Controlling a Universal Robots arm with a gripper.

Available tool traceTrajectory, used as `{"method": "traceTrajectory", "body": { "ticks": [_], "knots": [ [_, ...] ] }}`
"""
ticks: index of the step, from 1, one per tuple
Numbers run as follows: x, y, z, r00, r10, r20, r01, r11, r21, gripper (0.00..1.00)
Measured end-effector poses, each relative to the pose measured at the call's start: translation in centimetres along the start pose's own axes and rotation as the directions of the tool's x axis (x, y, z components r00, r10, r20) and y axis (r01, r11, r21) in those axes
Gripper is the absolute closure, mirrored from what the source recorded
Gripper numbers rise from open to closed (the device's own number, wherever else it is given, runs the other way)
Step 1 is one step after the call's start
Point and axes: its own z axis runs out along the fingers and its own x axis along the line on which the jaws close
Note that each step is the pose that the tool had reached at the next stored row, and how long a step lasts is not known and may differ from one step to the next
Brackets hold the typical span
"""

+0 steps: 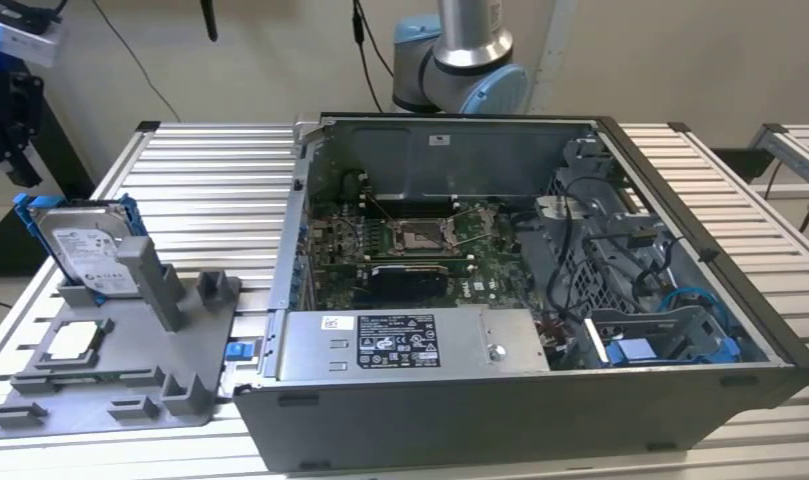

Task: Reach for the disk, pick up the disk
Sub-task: 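Pick up the disk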

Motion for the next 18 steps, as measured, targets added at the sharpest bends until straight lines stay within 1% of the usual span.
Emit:
{"method": "traceTrajectory", "body": {
  "ticks": [2,4,6,8,10,14,16,18],
  "knots": [
    [0.00,-0.02,-0.01,0.9994,-0.035,0.0015,0.035,0.9994,0.0049,1.00],
    [0.00,-0.01,0.02,0.9975,-0.070,0.0036,0.070,0.9975,0.0116,1.00],
    [0.00,-0.01,0.02,0.9942,-0.107,0.0052,0.107,0.9940,0.0184,1.00],
    [0.00,-0.01,0.06,0.9896,-0.144,0.0062,0.144,0.9894,0.0225,1.00],
    [0.01,0.00,0.15,0.9849,-0.173,0.0058,0.173,0.9847,0.0220,1.00],
    [0.04,-0.02,0.41,0.9770,-0.213,0.0045,0.213,0.9769,0.0169,1.00],
    [0.03,-0.08,0.54,0.9732,-0.230,0.0045,0.230,0.9731,0.0161,1.00],
    [0.03,-0.08,0.53,0.9726,-0.232,0.0044,0.232,0.9725,0.0160,1.00]
  ]
}}
